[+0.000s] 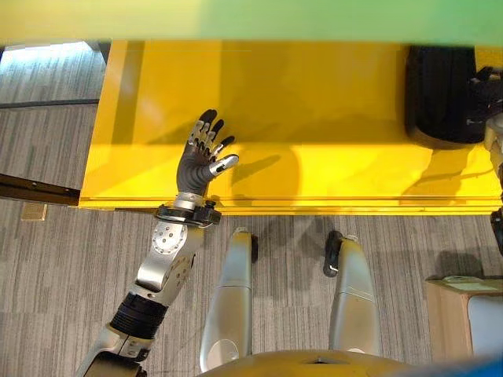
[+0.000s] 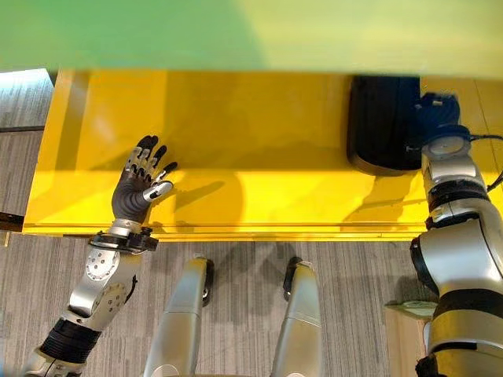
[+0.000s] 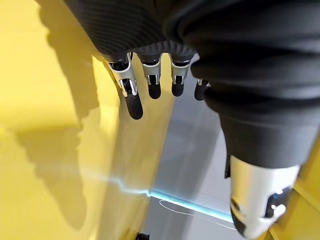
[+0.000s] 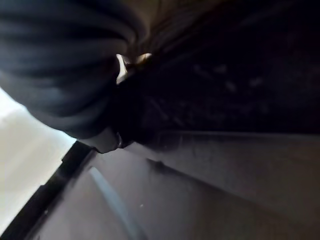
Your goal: Move parts from the plastic box to the shelf.
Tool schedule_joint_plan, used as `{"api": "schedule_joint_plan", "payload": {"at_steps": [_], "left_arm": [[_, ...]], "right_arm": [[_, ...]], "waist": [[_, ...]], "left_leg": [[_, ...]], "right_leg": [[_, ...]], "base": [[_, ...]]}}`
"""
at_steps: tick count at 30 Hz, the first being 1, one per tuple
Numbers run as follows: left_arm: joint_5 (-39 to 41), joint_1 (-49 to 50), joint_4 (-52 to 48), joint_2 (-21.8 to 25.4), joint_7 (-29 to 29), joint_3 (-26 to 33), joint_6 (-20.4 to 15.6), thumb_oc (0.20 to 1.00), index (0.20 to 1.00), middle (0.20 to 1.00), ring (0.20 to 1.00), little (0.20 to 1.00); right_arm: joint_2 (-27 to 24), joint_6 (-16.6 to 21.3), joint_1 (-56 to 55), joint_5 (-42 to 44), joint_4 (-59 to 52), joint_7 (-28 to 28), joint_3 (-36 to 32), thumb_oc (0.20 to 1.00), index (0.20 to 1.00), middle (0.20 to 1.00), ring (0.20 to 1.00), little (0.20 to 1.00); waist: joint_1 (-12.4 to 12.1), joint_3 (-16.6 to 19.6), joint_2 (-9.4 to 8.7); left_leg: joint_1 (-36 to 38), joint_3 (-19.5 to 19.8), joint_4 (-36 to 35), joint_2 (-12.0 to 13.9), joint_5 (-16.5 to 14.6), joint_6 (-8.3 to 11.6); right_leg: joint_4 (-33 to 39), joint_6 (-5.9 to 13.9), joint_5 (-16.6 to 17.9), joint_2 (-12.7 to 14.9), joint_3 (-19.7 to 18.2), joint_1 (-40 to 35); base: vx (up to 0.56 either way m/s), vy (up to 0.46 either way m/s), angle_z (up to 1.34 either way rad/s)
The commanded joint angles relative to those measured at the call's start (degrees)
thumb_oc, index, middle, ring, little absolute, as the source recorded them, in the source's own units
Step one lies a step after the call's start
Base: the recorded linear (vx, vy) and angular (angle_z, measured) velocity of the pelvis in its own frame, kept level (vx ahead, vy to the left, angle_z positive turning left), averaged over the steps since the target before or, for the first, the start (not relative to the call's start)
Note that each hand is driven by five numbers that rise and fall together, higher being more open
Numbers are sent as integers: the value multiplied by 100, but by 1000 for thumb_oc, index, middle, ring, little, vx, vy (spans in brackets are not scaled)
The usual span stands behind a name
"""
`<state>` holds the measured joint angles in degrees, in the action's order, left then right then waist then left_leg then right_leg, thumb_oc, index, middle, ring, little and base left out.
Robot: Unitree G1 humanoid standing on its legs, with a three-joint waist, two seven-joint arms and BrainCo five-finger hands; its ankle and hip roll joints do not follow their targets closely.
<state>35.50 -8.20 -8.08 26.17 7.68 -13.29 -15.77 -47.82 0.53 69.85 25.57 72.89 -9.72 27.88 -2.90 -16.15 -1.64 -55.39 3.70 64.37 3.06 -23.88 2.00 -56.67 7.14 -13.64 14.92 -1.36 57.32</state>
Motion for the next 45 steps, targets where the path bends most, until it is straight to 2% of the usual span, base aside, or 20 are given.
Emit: {"api": "schedule_joint_plan", "payload": {"at_steps": [1, 2, 3, 4, 12, 28, 34, 36, 38, 41, 43, 44, 45], "left_arm": [[134, 385, 247, 61, 161, -161, 165, 1000, 1000, 1000, 1000, 1000], [140, 381, 252, 65, 166, -168, 153, 1000, 1000, 1000, 1000, 1000], [140, 374, 258, 72, 168, -173, 151, 1000, 1000, 1000, 1000, 1000], [138, 365, 264, 73, 186, -174, 144, 1000, 1000, 1000, 1000, 1000], [54, 363, 283, 60, 228, -150, 90, 1000, 1000, 1000, 1000, 1000], [26, 468, 333, 67, 280, -57, -7, 1000, 1000, 1000, 1000, 1000], [-2, 521, 338, 48, 319, 47, -39, 1000, 1000, 1000, 1000, 1000], [-9, 525, 338, -23, 360, 142, -56, 1000, 1000, 1000, 1000, 1000], [-26, 529, 331, -22, 378, 173, -50, 1000, 1000, 1000, 1000, 1000], [-70, 489, 224, -57, 410, 298, -68, 1000, 1000, 1000, 1000, 1000], [-136, 412, 141, -41, 438, 315, -89, 1000, 1000, 1000, 1000, 1000], [-257, 286, 36, 1, 484, 328, -106, 1000, 1000, 1000, 1000, 1000], [-321, 204, -18, 3, 511, 348, -104, 1000, 1000, 1000, 1000, 1000]], "right_arm": [[-369, 365, 377, 46, -85, -171, 110, 200, 200, 200, 200, 200], [-368, 373, 391, 48, -101, -160, 132, 200, 200, 200, 200, 200], [-376, 372, 414, 25, -88, -172, 160, 235, 235, 235, 235, 235], [-404, 366, 493, -84, -90, -201, 253, 1000, 1000, 1000, 1000, 1000], [-641, 567, 414, -444, -720, -435, 290, 1000, 1000, 1000, 1000, 1000], [-1216, 664, 439, -1077, -1558, -633, 519, 1000, 1000, 1000, 1000, 1000], [-1393, 715, 211, -1255, -2198, -803, 312, 1000, 1000, 1000, 1000, 1000], [-1397, 813, -323, -1198, -3058, -985, -310, 1000, 1000, 1000, 1000, 1000], [-1391, 817, -534, -1211, -3287, -1003, -502, 1000, 1000, 1000, 1000, 1000], [-1219, 976, -1266, -1188, -4164, -1127, -1230, 1000, 1000, 1000, 1000, 1000], [-1020, 1094, -1719, -1088, -4564, -1167, -1656, 1000, 1000, 1000, 1000, 1000], [-776, 1195, -2274, -1071, -5091, -1204, -2121, 1000, 1000, 1000, 1000, 1000], [-651, 1243, -2493, -1040, -5349, -1185, -2284, 1000, 1000, 1000, 1000, 1000]], "waist": [[-58, -4, -12], [-63, -2, -15], [-66, -3, -17], [-71, -2, -24], [-42, 38, -52], [3, 100, -101], [45, 125, -108], [116, 135, -109], [123, 143, -115], [220, 128, -95], [252, 125, -99], [287, 134, -114], [337, 107, -116]], "left_leg": [[76, 519, -267, 187, 43, 276], [80, 518, -276, 190, 49, 275], [77, 519, -273, 190, 52, 276], [59, 522, -272, 191, 64, 278], [-2, 522, -269, 181, 73, 286], [-21, 543, -328, 210, 102, 319], [-41, 545, -340, 223, 101, 326], [-43, 545, -348, 247, 107, 319], [-49, 543, -349, 247, 110, 318], [-46, 533, -357, 255, 106, 311], [-61, 535, -339, 255, 100, 305], [-82, 533, -323, 258, 98, 299], [-166, 537, -339, 225, 257, 295]], "right_leg": [[28, -153, -129, -80, 99, -149], [32, -150, -124, -80, 105, -147], [32, -149, -120, -81, 105, -148], [35, -150, -120, -79, 106, -140], [19, -145, -132, -79, 95, -93], [23, -139, -153, -97, 90, -41], [48, -136, -143, -103, 110, -30], [54, -140, -142, -121, 94, -19], [56, -141, -140, -123, 97, -19], [44, -151, -156, -146, 90, 2], [32, -152, -158, -163, 80, 13], [16, -157, -166, -174, 74, 35], [79, -182, -5, -177, 54, 96]], "base": [[0, 0, 0], [0, 0, 0], [0, 0, 0], [0, 0, 0], [0, 0, 0], [0, 0, 0], [0, 0, 0], [-4, -3, -4], [0, -2, -2], [0, 0, 0], [0, 0, 0], [-95, 6, -2], [0, 0, 0]]}}
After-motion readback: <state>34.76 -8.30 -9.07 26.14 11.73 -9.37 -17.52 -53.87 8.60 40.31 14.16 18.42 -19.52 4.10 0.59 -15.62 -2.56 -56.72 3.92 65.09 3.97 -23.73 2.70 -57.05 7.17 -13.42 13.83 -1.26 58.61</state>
